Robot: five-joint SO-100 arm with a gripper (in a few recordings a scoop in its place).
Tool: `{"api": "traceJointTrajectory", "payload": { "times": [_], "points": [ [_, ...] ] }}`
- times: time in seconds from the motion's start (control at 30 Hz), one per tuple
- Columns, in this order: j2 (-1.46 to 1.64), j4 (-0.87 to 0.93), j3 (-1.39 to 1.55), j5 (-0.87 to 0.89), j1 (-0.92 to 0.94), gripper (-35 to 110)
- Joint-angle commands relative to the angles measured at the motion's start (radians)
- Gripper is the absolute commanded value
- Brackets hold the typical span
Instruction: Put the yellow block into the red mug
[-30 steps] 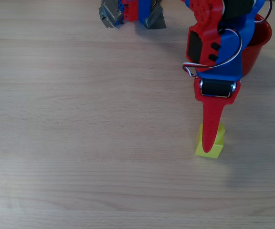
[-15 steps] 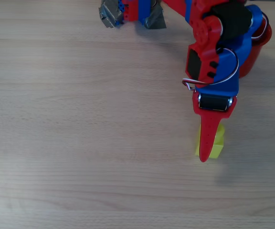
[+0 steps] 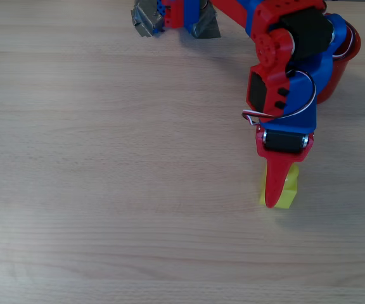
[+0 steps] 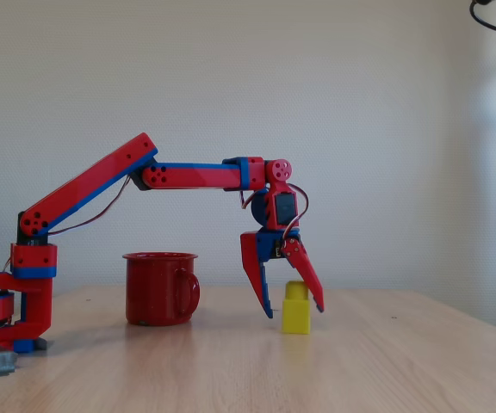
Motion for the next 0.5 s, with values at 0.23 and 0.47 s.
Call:
{"api": "traceJointTrajectory", "payload": {
  "times": [0.23,0.47],
  "points": [
    [0.051,-0.025,-0.061,-0.017,-0.008,15],
    [0.054,-0.032,-0.063,-0.026,-0.005,0]
  ]
}}
